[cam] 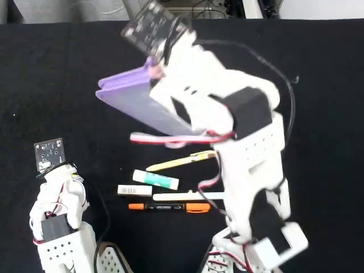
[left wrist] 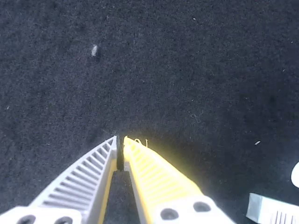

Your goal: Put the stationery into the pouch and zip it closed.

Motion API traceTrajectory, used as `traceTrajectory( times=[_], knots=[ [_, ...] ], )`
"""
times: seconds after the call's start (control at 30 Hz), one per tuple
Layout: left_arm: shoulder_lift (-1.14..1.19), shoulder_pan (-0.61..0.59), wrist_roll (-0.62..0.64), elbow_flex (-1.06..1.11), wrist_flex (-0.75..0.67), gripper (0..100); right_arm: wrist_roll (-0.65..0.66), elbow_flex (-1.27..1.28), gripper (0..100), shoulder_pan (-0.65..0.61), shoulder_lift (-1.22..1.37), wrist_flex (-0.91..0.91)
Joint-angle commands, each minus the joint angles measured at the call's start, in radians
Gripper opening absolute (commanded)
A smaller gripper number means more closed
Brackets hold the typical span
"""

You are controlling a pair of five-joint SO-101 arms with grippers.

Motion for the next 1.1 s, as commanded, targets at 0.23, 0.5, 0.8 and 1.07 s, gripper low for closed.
traceTrajectory(
  times=[0.23, 0.5, 0.8, 1.07],
  knots=[
    [-0.002, -0.012, -0.011, 0.024, -0.020, 3, -0.137, -0.412, 1.1, 0.052, 0.246, -0.084],
    [-0.002, -0.012, -0.011, 0.024, -0.020, 3, -0.147, -0.529, 1.1, 0.034, 0.352, -0.072],
    [-0.002, -0.012, -0.011, 0.024, -0.020, 3, -0.143, -0.507, 1.1, 0.135, 0.410, 0.124],
    [-0.002, -0.012, -0.011, 0.024, -0.020, 3, -0.044, -0.371, 1.1, 0.365, 0.354, 0.121]
  ],
)
